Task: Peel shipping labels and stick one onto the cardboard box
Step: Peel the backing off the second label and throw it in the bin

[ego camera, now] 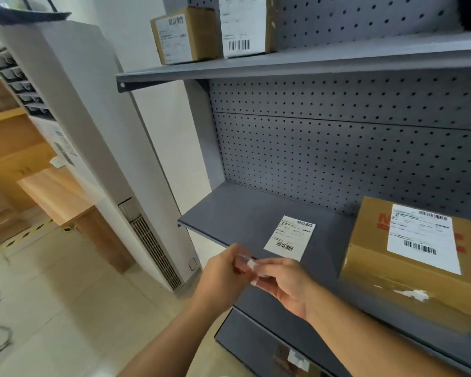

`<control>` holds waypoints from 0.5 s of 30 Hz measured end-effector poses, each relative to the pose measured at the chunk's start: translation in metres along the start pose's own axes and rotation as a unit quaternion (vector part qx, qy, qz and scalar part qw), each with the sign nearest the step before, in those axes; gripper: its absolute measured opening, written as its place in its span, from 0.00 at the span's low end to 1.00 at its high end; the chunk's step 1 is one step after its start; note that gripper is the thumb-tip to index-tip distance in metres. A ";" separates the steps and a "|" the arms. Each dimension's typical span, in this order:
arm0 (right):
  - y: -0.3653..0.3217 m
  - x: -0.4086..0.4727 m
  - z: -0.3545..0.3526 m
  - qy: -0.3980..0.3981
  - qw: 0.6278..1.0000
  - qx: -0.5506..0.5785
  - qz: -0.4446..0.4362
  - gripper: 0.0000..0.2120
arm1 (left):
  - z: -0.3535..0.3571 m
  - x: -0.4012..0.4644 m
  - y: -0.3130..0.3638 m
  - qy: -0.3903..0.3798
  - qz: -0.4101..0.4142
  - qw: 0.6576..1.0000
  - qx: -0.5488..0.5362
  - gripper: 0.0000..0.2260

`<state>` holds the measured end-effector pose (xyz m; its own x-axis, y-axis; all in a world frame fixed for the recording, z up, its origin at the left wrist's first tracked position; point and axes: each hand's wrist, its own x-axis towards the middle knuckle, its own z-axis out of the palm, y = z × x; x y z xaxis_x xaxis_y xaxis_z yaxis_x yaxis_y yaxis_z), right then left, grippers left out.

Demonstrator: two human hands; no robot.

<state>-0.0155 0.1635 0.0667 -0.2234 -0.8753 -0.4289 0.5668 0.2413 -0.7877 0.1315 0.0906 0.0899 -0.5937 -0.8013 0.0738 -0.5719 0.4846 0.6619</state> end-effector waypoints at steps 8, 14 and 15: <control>0.043 -0.011 -0.001 0.009 0.999 -0.020 0.037 0.08 | 0.018 -0.053 -0.017 0.051 -0.038 0.997 0.042 0.02; 0.096 -0.016 0.020 0.074 0.992 -0.094 0.039 0.04 | 0.034 -0.085 -0.051 0.094 -0.131 0.987 0.023 0.06; 0.105 -0.015 0.023 0.073 0.992 -0.091 0.038 0.04 | 0.037 -0.089 -0.056 0.100 -0.150 0.984 0.001 0.06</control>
<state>0.0651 0.1920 0.0004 -0.3049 -0.7848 -0.5395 0.4363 0.3884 -0.8117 0.1957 0.1479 0.0189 -0.2750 -0.9612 0.0221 -0.7057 0.2175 0.6743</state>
